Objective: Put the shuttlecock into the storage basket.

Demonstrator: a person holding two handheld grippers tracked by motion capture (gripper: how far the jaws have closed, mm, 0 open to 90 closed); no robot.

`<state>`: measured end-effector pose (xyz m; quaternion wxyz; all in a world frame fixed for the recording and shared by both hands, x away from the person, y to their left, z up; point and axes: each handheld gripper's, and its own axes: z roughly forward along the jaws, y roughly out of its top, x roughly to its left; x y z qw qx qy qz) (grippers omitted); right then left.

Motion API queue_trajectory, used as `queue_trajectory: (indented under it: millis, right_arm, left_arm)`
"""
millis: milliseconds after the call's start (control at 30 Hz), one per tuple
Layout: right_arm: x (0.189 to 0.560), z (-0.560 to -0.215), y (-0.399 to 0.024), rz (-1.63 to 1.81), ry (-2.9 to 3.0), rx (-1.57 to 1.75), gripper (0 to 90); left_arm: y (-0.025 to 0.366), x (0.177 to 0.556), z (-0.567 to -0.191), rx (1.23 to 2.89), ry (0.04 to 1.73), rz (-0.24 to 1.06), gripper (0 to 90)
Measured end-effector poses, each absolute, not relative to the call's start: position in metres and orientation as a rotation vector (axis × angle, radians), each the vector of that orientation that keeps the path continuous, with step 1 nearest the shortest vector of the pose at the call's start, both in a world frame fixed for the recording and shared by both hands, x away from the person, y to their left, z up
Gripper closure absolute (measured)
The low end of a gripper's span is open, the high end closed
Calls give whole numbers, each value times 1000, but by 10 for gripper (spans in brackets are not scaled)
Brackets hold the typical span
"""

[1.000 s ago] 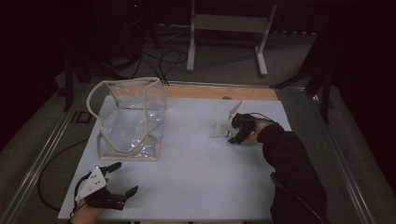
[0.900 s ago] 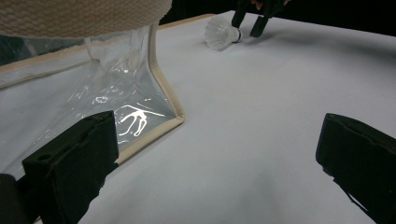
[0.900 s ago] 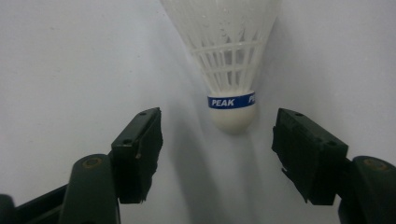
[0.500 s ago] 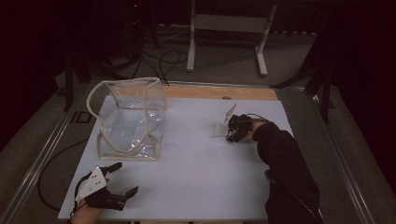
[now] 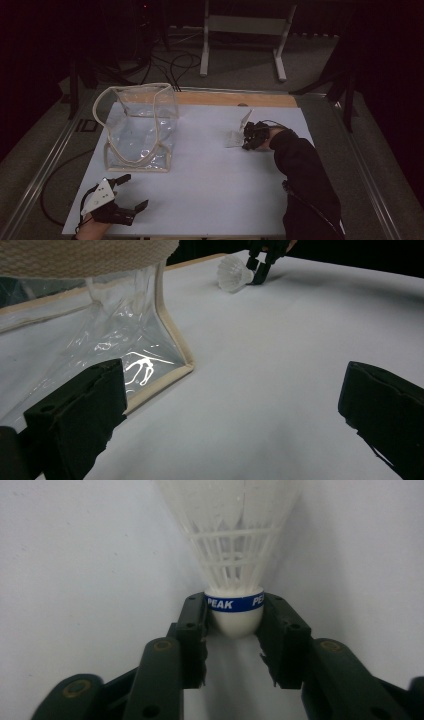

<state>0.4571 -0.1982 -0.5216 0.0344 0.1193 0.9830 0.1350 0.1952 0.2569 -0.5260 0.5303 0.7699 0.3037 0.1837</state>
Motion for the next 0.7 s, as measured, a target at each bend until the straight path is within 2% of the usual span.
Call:
queue_trajectory:
  millis: [700]
  right_arm:
    - [445, -492, -201, 499, 3010, 484, 662]
  left_arm:
    - [256, 196, -526, 1848, 718, 437, 4]
